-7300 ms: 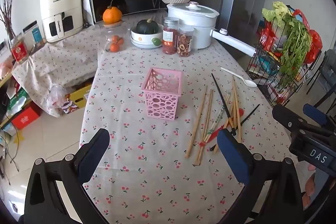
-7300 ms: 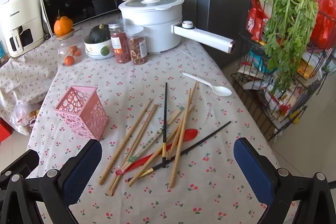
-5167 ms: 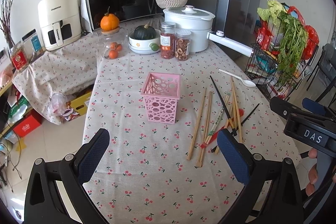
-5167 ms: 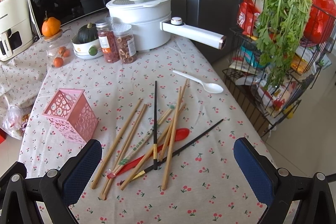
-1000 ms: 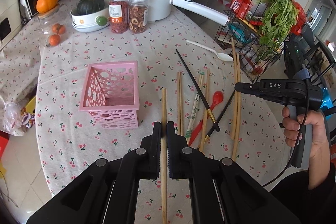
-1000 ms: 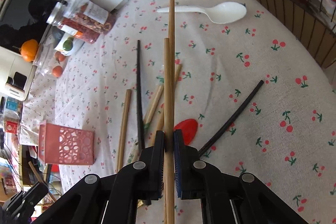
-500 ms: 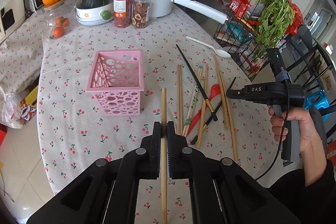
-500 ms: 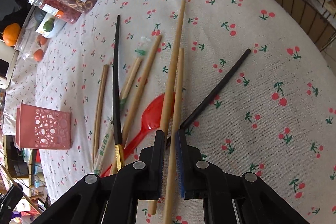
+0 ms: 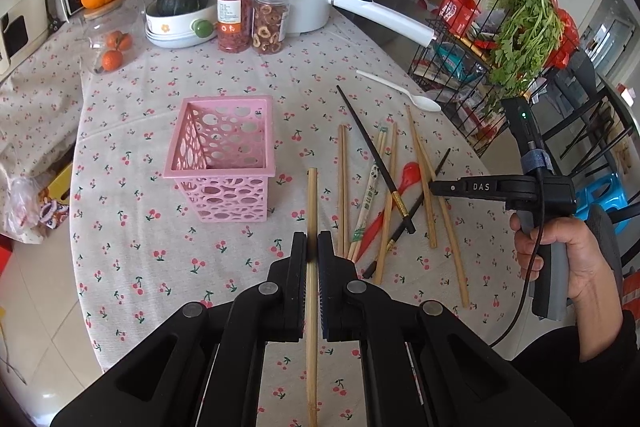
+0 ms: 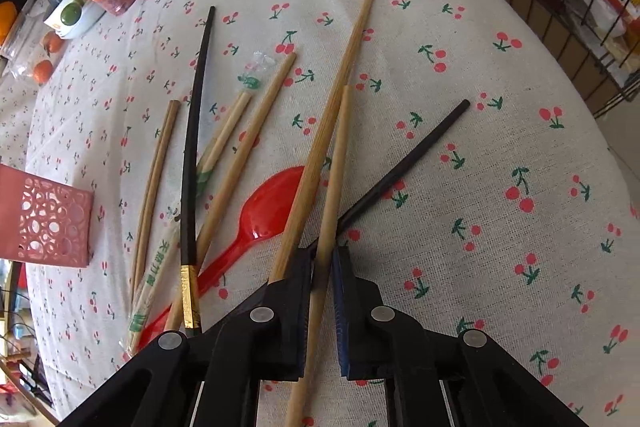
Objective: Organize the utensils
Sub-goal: 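Carry both upright chopsticks over the pink basket and lower them in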
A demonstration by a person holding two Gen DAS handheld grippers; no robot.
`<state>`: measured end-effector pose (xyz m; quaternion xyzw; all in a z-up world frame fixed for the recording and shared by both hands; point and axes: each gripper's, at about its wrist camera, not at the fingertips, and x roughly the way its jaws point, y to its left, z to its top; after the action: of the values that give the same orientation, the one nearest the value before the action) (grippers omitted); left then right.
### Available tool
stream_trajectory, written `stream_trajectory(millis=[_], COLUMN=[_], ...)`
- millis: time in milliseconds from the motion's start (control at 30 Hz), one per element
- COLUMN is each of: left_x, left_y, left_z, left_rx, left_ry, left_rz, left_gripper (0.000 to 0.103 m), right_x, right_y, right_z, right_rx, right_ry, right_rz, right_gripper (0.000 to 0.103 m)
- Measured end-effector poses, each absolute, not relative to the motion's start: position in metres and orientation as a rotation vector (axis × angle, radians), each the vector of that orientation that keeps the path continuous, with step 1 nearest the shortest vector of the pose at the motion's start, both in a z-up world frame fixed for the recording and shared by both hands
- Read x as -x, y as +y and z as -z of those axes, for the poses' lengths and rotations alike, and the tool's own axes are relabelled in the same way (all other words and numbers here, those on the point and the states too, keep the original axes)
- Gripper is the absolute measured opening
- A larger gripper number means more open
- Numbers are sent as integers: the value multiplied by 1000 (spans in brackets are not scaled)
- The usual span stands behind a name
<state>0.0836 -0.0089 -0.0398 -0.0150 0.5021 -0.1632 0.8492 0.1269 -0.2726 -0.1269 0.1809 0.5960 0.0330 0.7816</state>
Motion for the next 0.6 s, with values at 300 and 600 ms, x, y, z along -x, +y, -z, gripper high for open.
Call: stream_trajectory(millis=[300,600], left_x=[-61,-33], left_y=[1,24], left_z=[-5,-89], left_rx=[36,109], left_ry=[917,622], left_rz=[339,308], left_gripper=[5,5], right_x=[-79,-36], right_y=[-274,-243], right_z=[34,-52], right_rx=[-405,-327], right_ry=[985,587], right_rz=[-145,-171], right_gripper=[7,7])
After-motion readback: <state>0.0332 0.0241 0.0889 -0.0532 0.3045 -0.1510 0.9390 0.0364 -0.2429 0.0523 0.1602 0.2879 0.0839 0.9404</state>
